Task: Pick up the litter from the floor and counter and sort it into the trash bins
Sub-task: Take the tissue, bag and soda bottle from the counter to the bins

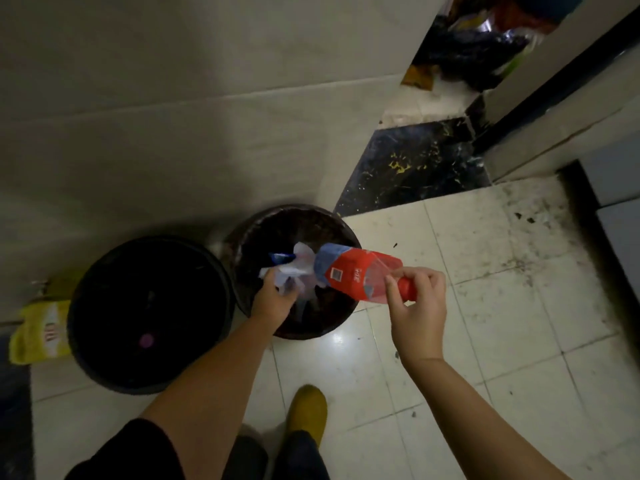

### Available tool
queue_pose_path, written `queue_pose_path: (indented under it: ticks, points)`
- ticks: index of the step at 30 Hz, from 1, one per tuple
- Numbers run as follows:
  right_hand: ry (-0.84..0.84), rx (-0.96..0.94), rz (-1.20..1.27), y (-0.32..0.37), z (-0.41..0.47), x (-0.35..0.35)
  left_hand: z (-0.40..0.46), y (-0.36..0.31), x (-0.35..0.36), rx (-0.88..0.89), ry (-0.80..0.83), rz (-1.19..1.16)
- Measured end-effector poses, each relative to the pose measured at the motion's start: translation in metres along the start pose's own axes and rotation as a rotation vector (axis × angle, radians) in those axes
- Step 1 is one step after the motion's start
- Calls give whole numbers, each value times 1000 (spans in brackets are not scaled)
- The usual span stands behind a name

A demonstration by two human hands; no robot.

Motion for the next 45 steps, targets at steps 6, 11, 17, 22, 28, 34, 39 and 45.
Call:
queue_pose_path:
  ticks: [6,11,17,22,28,34,39,45]
  points:
    - [208,-171,-37,102,-13,42,-35,49,-96,-52,-13,186]
    - [473,-388,-60,160,-71,123,-52,146,-154,-71,15,642]
    - [717,-533,-197,145,-123,234,-33,213,-153,35,9,910]
    - [817,-601,-336,107,-149,292,-30,242,-142,77,-117,838]
    - [946,-695,-548,63,-171,332,-31,252,-141,176,-245,805]
    - [971,-675,-628,70,-166,328,-34,246,-143,108,-191,787]
    - [937,-683,-569,137,-138,272,-67,201,-179,72,-122,795]
    - [860,-629,-560,239,-113,149,-156,84,-263,160,-181,860]
Point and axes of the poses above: each hand's wrist, its own z-axis towards the middle knuckle, its own x-axis out of the palm, y = z × x, the point moved 6 cm from there along z, towards the middle knuckle, and after that the axes turned 6 degrees about -y, right-handed, at the moved point
